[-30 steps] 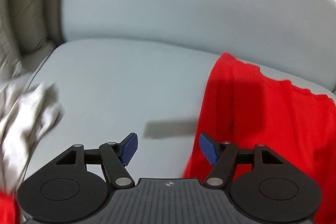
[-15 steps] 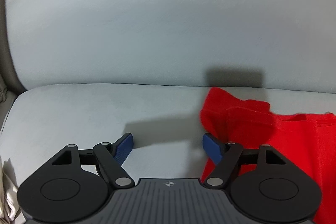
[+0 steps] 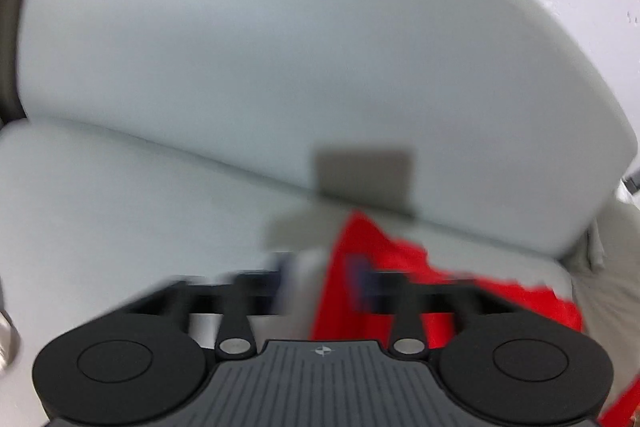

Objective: Fold clothes

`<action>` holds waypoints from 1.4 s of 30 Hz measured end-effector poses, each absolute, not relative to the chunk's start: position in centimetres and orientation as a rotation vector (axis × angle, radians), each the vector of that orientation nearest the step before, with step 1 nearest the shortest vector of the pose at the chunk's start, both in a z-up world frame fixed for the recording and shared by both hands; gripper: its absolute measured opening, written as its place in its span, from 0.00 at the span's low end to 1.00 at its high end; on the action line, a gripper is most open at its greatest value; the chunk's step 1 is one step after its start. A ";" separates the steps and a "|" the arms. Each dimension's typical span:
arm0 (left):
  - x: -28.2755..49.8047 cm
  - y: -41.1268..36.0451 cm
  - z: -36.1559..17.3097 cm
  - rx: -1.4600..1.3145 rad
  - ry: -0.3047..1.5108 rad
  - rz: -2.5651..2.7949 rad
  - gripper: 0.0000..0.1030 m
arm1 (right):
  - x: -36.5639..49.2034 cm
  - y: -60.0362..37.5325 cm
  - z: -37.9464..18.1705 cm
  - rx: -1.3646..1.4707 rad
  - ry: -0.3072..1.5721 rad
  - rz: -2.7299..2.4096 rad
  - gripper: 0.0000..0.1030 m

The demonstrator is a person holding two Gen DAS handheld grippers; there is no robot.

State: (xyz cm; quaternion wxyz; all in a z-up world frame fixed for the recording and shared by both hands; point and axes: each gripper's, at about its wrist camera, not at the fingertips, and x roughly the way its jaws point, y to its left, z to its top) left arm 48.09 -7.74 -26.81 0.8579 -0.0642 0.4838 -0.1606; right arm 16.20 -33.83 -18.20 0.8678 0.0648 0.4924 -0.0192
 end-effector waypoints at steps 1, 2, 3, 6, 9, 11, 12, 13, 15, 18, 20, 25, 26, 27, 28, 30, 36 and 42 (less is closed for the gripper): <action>47.9 -8.2 -27.1 -0.097 1.010 -0.318 0.63 | 16.0 -33.7 -18.3 0.136 1.031 -0.040 0.53; 47.9 -8.4 -27.5 -0.095 1.021 -0.320 0.60 | 15.8 -33.7 -18.4 0.133 1.037 -0.041 0.53; 47.9 -8.7 -28.0 -0.107 1.044 -0.331 0.57 | 15.6 -33.6 -18.5 0.130 1.044 -0.042 0.53; 48.2 -9.9 -29.2 -0.097 1.071 -0.324 0.55 | 15.0 -33.9 -18.7 0.109 1.068 -0.047 0.53; 48.5 -11.2 -30.1 -0.047 1.095 -0.318 0.47 | 14.7 -34.9 -19.0 0.114 1.087 -0.086 0.53; 49.2 -11.8 -31.1 -0.006 1.104 -0.325 0.42 | 14.7 -35.6 -19.1 0.132 1.091 -0.105 0.53; 49.1 -12.4 -31.5 0.041 1.093 -0.326 0.41 | 14.7 -36.0 -19.3 0.143 1.095 -0.116 0.53; 49.2 -13.0 -31.9 0.081 1.081 -0.329 0.36 | 14.7 -36.2 -19.4 0.148 1.099 -0.123 0.53; 49.1 -13.7 -32.0 0.113 1.064 -0.356 0.03 | 14.7 -36.3 -19.5 0.144 1.104 -0.126 0.53; 48.2 -13.9 -30.1 0.192 0.965 -0.331 0.03 | 14.8 -36.2 -19.5 0.136 1.104 -0.120 0.53; 47.9 -12.1 -28.1 0.194 0.901 -0.273 0.03 | 14.9 -36.0 -19.4 0.139 1.100 -0.113 0.53; 46.8 -4.2 -22.5 0.165 0.783 -0.120 0.03 | 15.5 -35.4 -18.8 0.170 1.065 -0.082 0.54; 46.1 -1.5 -21.2 0.161 0.761 -0.078 0.03 | 15.6 -35.2 -18.8 0.173 1.061 -0.075 0.54; 45.5 0.7 -20.2 0.155 0.742 -0.046 0.03 | 15.8 -34.8 -18.8 0.179 1.053 -0.060 0.54; 44.8 2.7 -19.6 0.154 0.726 -0.015 0.03 | 15.9 -34.4 -18.8 0.183 1.047 -0.047 0.54; 43.3 8.3 -18.4 0.161 0.693 0.087 0.03 | 16.0 -33.7 -18.9 0.190 1.042 -0.029 0.54; 41.4 19.0 -22.8 0.208 0.883 0.306 0.53 | 15.1 -31.0 -18.3 0.178 1.058 0.020 0.56; 33.1 22.2 -26.3 0.214 1.029 0.353 0.69 | 11.7 -30.8 -16.9 0.146 1.096 0.022 0.59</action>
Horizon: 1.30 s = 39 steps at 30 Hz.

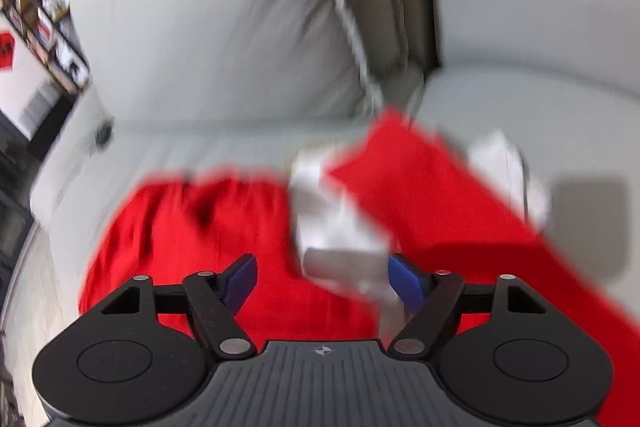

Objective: Fold clothes

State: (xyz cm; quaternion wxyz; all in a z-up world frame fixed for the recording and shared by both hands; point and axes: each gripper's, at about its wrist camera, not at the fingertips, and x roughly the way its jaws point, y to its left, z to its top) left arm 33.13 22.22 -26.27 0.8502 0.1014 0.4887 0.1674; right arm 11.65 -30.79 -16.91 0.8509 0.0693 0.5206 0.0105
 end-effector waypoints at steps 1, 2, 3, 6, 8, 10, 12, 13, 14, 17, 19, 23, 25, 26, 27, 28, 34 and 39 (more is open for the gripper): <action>31.5 22.1 -26.3 0.199 1.053 0.330 0.66 | 11.0 -31.1 -16.8 0.151 1.100 0.013 0.59; 29.2 21.1 -26.1 0.182 1.081 0.284 0.65 | 10.3 -31.6 -16.7 0.159 1.105 0.001 0.59; 27.7 19.4 -25.9 0.160 1.102 0.232 0.64 | 9.4 -32.3 -16.5 0.179 1.109 -0.015 0.59; 22.3 13.0 -24.1 0.062 1.150 -0.055 0.61 | 7.2 -33.7 -16.4 0.206 1.104 -0.034 0.58; 18.6 8.9 -22.9 0.060 1.158 -0.226 0.65 | 5.8 -34.1 -16.4 0.208 1.093 -0.008 0.54; 14.3 3.4 -22.1 0.151 1.145 -0.397 0.71 | 4.3 -34.1 -16.6 0.179 1.084 0.035 0.54; 11.5 0.1 -22.4 0.234 1.133 -0.475 0.73 | 3.0 -33.7 -17.2 0.157 1.089 0.086 0.54; 11.0 -0.6 -22.7 0.258 1.129 -0.488 0.73 | 2.5 -33.6 -17.5 0.168 1.095 0.105 0.54; 10.1 -1.6 -23.4 0.303 1.127 -0.501 0.73 | 2.1 -33.7 -17.8 0.184 1.099 0.113 0.56; 8.5 -2.9 -24.7 0.396 1.131 -0.494 0.73 | 1.3 -33.8 -18.6 0.212 1.115 0.131 0.60; 8.7 -2.9 -25.1 0.449 1.111 -0.499 0.73 | 1.3 -33.6 -19.4 0.188 1.142 0.136 0.61; 9.0 -3.2 -24.3 0.558 1.005 -0.519 0.72 | 1.8 -33.5 -20.7 0.147 1.178 0.154 0.61; 8.9 -3.8 -24.0 0.607 0.967 -0.578 0.72 | 1.9 -33.5 -21.3 0.139 1.192 0.168 0.61; 8.6 -4.3 -24.1 0.641 0.955 -0.615 0.72 | 2.0 -33.5 -21.5 0.128 1.202 0.175 0.63; 8.2 -4.8 -24.5 0.689 0.946 -0.653 0.73 | 2.2 -33.2 -22.0 0.098 1.220 0.186 0.64; 8.0 -5.3 -24.9 0.727 0.937 -0.673 0.74 | 2.4 -33.0 -22.4 0.071 1.234 0.196 0.66; 9.7 -5.6 -26.8 0.775 0.939 -0.710 0.53 | 3.2 -30.7 -23.9 -0.216 1.216 0.243 0.50; 8.8 -6.7 -26.8 0.814 0.923 -0.775 0.02 | 3.9 -30.0 -23.3 -0.362 1.179 0.218 0.06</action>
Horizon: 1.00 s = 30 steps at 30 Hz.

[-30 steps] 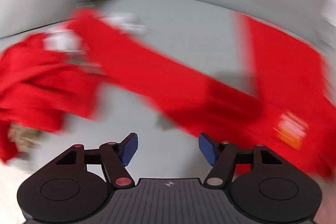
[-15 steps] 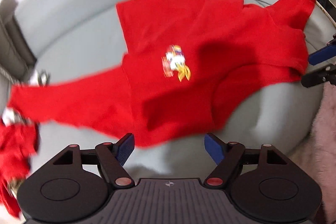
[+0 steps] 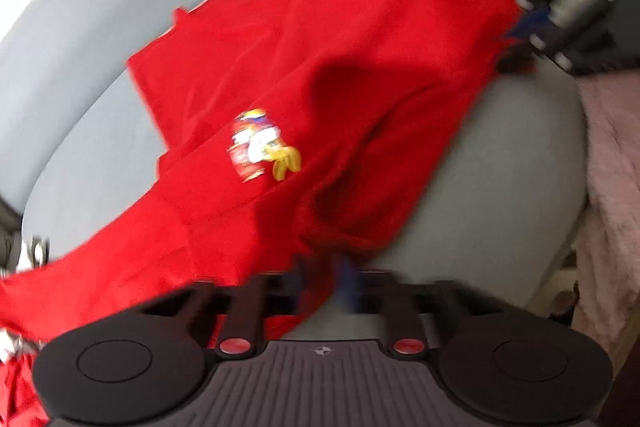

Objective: Fold clothes

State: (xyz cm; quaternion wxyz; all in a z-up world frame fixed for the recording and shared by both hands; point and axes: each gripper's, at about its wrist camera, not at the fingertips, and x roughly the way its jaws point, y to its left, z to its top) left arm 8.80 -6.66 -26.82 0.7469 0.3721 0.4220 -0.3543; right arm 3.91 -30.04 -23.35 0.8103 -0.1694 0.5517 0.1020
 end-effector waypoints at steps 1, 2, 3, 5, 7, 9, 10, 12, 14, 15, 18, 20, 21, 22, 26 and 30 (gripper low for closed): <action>8.6 -6.7 -26.6 0.819 0.924 -0.777 0.02 | 3.9 -29.9 -23.1 -0.365 1.197 0.230 0.05; 8.6 -6.4 -26.3 0.806 0.941 -0.784 0.01 | 3.6 -29.7 -22.8 -0.367 1.215 0.248 0.05; 8.5 -6.2 -25.9 0.793 0.958 -0.792 0.01 | 3.2 -29.5 -22.4 -0.369 1.233 0.266 0.05; 7.8 -5.5 -25.2 0.770 1.021 -0.832 0.01 | 2.3 -29.4 -22.0 -0.367 1.268 0.297 0.05; 7.2 -5.2 -25.7 0.772 1.077 -0.847 0.02 | 0.7 -29.6 -21.8 -0.333 1.332 0.336 0.05; 7.4 -5.2 -26.0 0.746 1.089 -0.787 0.14 | -0.1 -29.9 -22.4 -0.295 1.364 0.323 0.06; 7.5 -5.2 -26.1 0.728 1.097 -0.762 0.15 | -0.3 -30.2 -22.5 -0.265 1.359 0.302 0.14; 8.5 -4.6 -24.4 0.624 1.118 -0.743 0.39 | -0.4 -30.8 -21.7 -0.200 1.341 0.272 0.33; 9.7 -3.7 -21.7 0.501 1.100 -0.765 0.57 | -0.5 -31.2 -19.9 -0.166 1.311 0.276 0.45; 10.3 -3.4 -20.6 0.449 1.091 -0.773 0.66 | -0.5 -31.6 -18.2 -0.158 1.282 0.286 0.48; 13.7 -2.8 -17.5 0.335 1.027 -0.714 0.67 | 1.2 -33.5 -14.5 -0.132 1.182 0.245 0.54; 16.7 -3.4 -16.8 0.314 0.971 -0.625 0.67 | 3.8 -35.6 -12.8 -0.102 1.107 0.184 0.54; 18.8 -3.7 -16.9 0.302 0.949 -0.583 0.68 | 5.9 -37.3 -12.1 -0.079 1.056 0.132 0.54; 21.1 -4.1 -17.1 0.284 0.935 -0.544 0.68 | 7.6 -38.6 -11.8 -0.067 1.022 0.088 0.54; 30.5 -5.8 -19.9 0.202 0.924 -0.426 0.72 | 14.9 -44.0 -13.2 -0.019 0.947 -0.048 0.54; 37.2 -8.1 -22.6 0.206 0.928 -0.356 0.73 | 21.0 -48.4 -16.0 0.052 0.927 -0.144 0.54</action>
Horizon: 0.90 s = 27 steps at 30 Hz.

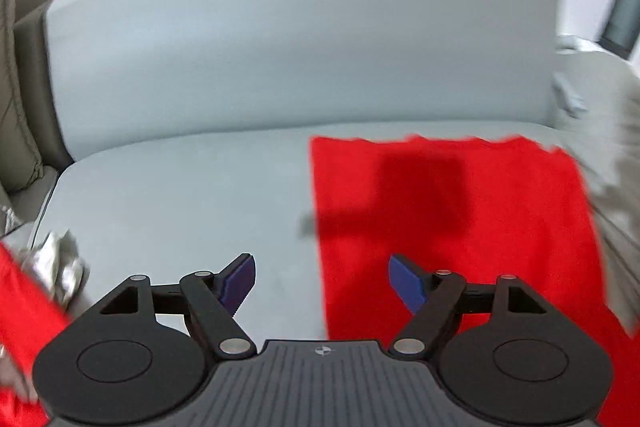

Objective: Fold clothes

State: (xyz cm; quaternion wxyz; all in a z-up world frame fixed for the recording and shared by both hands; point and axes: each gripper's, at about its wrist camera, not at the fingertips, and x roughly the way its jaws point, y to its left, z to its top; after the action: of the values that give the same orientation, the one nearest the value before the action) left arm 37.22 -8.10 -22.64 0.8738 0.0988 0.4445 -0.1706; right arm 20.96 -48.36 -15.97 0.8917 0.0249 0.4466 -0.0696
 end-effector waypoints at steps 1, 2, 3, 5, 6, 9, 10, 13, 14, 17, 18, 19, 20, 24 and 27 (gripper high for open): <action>38.7 -8.5 -23.1 0.223 0.930 -0.352 0.73 | 22.6 -49.6 -17.0 0.076 0.929 -0.172 0.54; 40.2 -9.0 -23.6 0.242 0.931 -0.348 0.73 | 23.8 -50.5 -17.9 0.097 0.936 -0.196 0.54; 41.1 -9.4 -24.2 0.261 0.929 -0.342 0.73 | 25.1 -51.5 -18.9 0.119 0.942 -0.220 0.54; 42.0 -9.3 -24.6 0.272 0.925 -0.327 0.73 | 27.0 -53.0 -20.7 0.151 0.953 -0.255 0.54; 43.0 -9.6 -25.2 0.267 0.925 -0.325 0.73 | 28.1 -53.8 -21.9 0.167 0.960 -0.273 0.54; 44.8 -11.0 -26.8 0.299 0.942 -0.338 0.73 | 30.4 -55.2 -24.7 0.180 0.963 -0.309 0.54; 45.2 -11.6 -27.4 0.328 0.948 -0.343 0.73 | 31.1 -55.6 -25.4 0.182 0.960 -0.315 0.54; 45.7 -12.9 -28.0 0.397 0.906 -0.361 0.82 | 32.7 -56.5 -27.1 0.194 0.973 -0.318 0.52; 45.8 -13.3 -28.2 0.412 0.892 -0.370 0.79 | 33.3 -56.7 -27.5 0.206 0.989 -0.301 0.45; 45.4 -14.0 -27.9 0.384 0.881 -0.466 0.15 | 34.5 -56.2 -28.6 0.215 1.036 -0.232 0.09; 45.0 -14.2 -27.7 0.408 0.860 -0.485 0.04 | 34.8 -55.5 -28.7 0.183 1.043 -0.218 0.07; 44.6 -14.2 -27.4 0.427 0.836 -0.478 0.04 | 35.1 -54.7 -28.5 0.119 1.054 -0.221 0.05; 44.1 -14.0 -26.9 0.432 0.807 -0.467 0.04 | 35.3 -54.2 -28.2 0.086 1.053 -0.222 0.04; 43.8 -10.8 -23.9 0.334 0.680 -0.345 0.04 | 35.6 -53.1 -24.3 0.021 0.885 -0.240 0.03; 44.7 -9.8 -24.1 0.343 0.678 -0.268 0.06 | 37.1 -52.0 -22.9 -0.005 0.809 -0.242 0.03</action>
State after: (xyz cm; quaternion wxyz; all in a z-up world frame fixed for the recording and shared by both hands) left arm 44.73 -9.81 -24.07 0.9200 0.1670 0.3297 -0.1302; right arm 37.09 -51.96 -22.95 0.9121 -0.0023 0.3928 -0.1172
